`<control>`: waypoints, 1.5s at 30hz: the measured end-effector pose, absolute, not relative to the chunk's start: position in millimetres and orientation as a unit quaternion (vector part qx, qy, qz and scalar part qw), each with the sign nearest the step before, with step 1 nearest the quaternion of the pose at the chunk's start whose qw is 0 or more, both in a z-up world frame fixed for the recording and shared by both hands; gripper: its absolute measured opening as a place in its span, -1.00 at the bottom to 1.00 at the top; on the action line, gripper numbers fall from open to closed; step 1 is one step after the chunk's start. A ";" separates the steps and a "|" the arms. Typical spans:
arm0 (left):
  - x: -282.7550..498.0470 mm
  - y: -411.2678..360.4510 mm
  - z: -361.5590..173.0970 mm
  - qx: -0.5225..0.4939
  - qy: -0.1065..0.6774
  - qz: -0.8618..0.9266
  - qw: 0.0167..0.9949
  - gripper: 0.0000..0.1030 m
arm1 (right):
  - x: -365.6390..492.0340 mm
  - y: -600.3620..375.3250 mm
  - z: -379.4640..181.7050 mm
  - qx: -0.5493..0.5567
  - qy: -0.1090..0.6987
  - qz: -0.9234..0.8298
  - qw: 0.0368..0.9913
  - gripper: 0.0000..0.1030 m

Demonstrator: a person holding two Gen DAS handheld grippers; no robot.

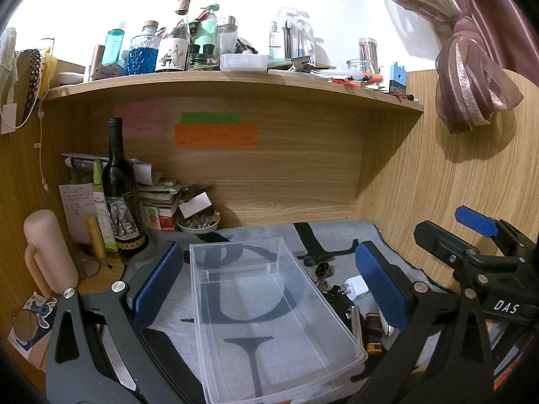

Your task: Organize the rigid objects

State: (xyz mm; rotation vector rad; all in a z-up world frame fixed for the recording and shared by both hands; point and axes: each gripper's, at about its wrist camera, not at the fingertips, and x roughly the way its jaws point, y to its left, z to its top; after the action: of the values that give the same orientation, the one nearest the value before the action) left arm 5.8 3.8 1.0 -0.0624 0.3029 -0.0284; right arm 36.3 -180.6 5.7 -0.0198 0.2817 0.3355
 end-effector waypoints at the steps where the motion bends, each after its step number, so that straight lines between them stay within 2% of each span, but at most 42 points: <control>1: 6.0 3.8 1.2 -0.031 0.151 -0.014 0.988 1.00 | 36.5 -180.9 5.7 -0.010 0.140 0.167 0.976 1.00; 45: 14.9 2.0 -3.9 -0.031 0.164 -0.015 0.986 1.00 | 36.4 -183.9 6.7 -0.014 0.137 0.161 0.977 1.00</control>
State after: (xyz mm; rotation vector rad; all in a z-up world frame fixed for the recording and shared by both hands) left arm 14.9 2.0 -3.9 -0.0633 0.3289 -0.0307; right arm 36.4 -183.9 6.7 -0.0288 0.2770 0.3252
